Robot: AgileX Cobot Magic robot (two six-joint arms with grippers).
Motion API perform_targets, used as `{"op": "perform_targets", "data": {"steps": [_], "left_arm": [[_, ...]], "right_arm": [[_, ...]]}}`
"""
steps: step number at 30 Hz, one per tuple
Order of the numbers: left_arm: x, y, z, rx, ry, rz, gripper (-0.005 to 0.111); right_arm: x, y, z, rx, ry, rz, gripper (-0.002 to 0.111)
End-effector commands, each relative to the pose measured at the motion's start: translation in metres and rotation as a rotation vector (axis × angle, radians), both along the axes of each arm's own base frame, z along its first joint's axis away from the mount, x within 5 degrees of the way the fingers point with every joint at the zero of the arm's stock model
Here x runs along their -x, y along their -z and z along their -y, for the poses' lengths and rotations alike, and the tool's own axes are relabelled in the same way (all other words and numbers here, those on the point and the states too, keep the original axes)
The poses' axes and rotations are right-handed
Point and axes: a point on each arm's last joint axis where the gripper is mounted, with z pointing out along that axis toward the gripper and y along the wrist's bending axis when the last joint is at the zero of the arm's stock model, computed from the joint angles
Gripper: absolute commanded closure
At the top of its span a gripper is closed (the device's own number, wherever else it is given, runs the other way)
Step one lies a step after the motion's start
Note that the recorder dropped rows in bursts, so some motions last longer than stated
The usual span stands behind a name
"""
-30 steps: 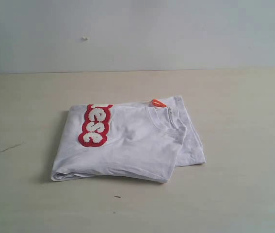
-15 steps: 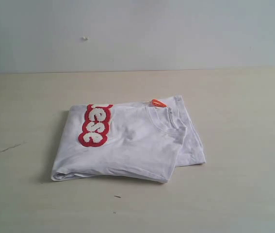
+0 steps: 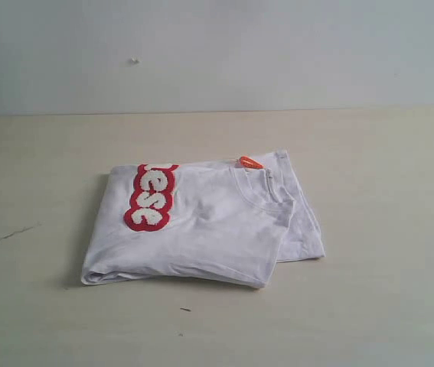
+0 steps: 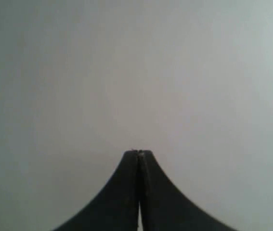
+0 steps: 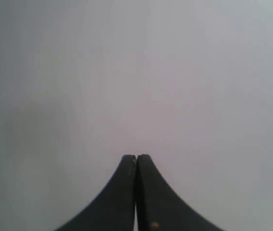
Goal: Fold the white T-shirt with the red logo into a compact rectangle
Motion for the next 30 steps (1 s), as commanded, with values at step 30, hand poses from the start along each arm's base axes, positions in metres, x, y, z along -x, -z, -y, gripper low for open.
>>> {"op": "perform_targets", "data": {"steps": [30], "left_arm": [[-0.058, 0.107, 0.0, 0.061, -0.129, -0.289, 0.107]], "right_arm": [[-0.001, 0.002, 0.0, 0.006, 0.004, -0.006, 0.108]]}}
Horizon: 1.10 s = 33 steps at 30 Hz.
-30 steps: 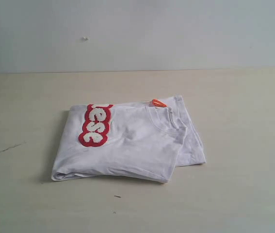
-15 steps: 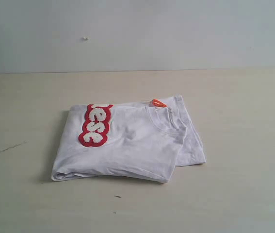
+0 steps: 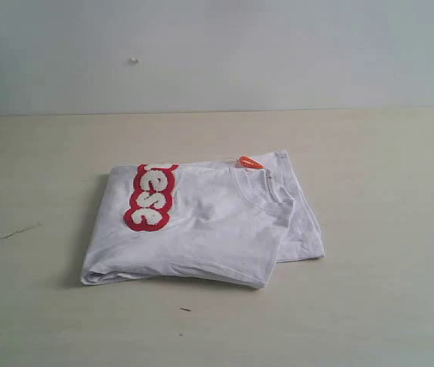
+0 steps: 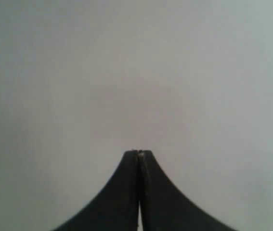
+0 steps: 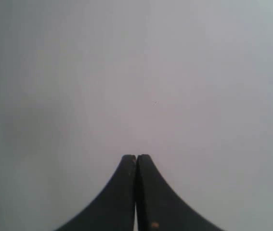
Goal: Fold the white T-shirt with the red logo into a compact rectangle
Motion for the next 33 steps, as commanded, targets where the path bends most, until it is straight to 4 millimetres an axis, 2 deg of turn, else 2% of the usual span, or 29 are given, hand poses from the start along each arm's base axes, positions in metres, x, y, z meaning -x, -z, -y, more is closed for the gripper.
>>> {"op": "perform_targets", "data": {"steps": [1, 2, 4, 16, 28, 33], "left_arm": [[-0.013, 0.036, -0.001, 0.001, -0.01, -0.11, 0.107], [-0.017, 0.05, -0.001, 0.001, -0.01, -0.152, 0.107], [-0.02, 0.064, -0.001, 0.001, -0.01, -0.195, 0.107], [-0.025, 0.099, -0.001, -0.001, -0.014, -0.577, 0.107], [-0.023, 0.116, -0.001, -0.013, -0.019, -0.767, 0.107], [-0.022, 0.116, -0.001, -0.013, -0.019, -0.775, 0.107]], "right_arm": [[-0.001, 0.002, 0.0, 0.006, 0.004, -0.006, 0.108], [-0.001, 0.002, 0.0, 0.006, 0.004, -0.006, 0.108], [-0.001, 0.002, 0.0, 0.006, 0.004, -0.006, 0.108], [-0.001, 0.002, 0.0, 0.006, 0.004, -0.006, 0.108], [-0.001, 0.002, 0.0, 0.006, 0.004, -0.006, 0.108], [-0.001, 0.002, 0.0, 0.006, 0.004, -0.006, 0.108]]}}
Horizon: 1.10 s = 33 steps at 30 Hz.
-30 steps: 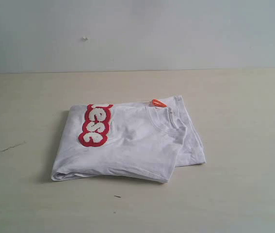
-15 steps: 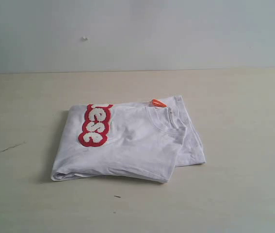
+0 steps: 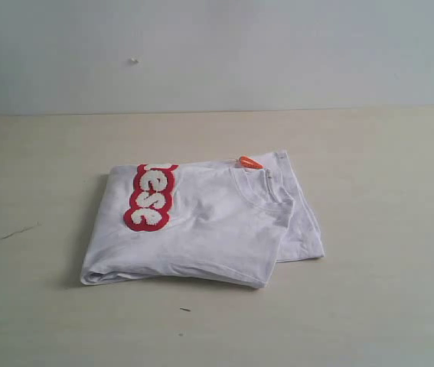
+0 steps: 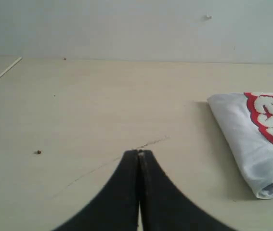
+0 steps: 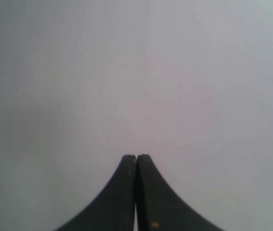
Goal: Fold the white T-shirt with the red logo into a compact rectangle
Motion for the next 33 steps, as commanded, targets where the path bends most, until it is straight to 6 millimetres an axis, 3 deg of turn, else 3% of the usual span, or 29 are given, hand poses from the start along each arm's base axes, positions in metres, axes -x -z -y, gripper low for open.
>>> {"op": "perform_targets", "data": {"steps": [1, 33], "left_arm": [[0.0004, 0.0012, -0.0001, 0.0, -0.003, -0.006, 0.107], [0.0007, 0.0025, -0.0001, 0.0, -0.003, -0.02, 0.107]], "right_arm": [[-0.0006, 0.0023, -0.0001, 0.006, 0.004, -0.006, 0.108], [-0.0005, 0.002, 0.0002, 0.005, 0.007, -0.004, 0.108]]}}
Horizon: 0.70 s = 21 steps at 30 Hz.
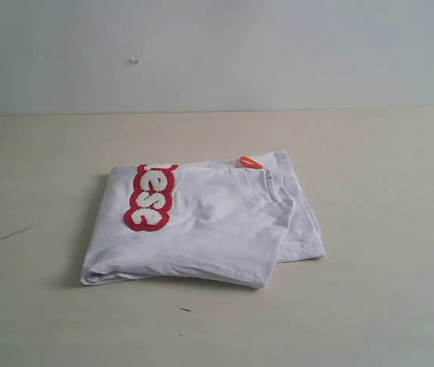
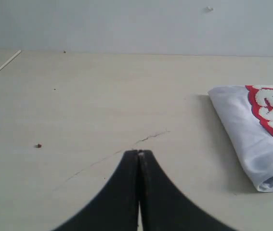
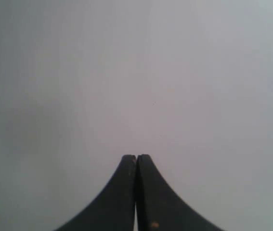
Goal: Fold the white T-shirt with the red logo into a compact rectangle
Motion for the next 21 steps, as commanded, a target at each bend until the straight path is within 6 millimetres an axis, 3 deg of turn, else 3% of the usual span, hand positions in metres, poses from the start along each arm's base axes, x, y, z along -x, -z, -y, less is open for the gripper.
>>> {"op": "perform_targets", "data": {"steps": [1, 8, 13, 21], "left_arm": [[0.0, 0.0, 0.0, 0.003, -0.003, 0.002, 0.107], [0.0, 0.0, 0.0, 0.003, -0.003, 0.002, 0.107], [0.0, 0.0, 0.0, 0.003, -0.003, 0.002, 0.107], [0.0, 0.0, 0.0, 0.003, -0.003, 0.002, 0.107]], "right_arm": [[-0.001, 0.002, 0.0, 0.005, 0.007, -0.004, 0.108], [-0.001, 0.002, 0.0, 0.012, 0.013, -0.002, 0.108], [0.002, -0.004, 0.009, 0.005, 0.11, 0.063, 0.108], [0.004, -0.006, 0.018, 0.173, 0.306, 0.084, 0.108]]}}
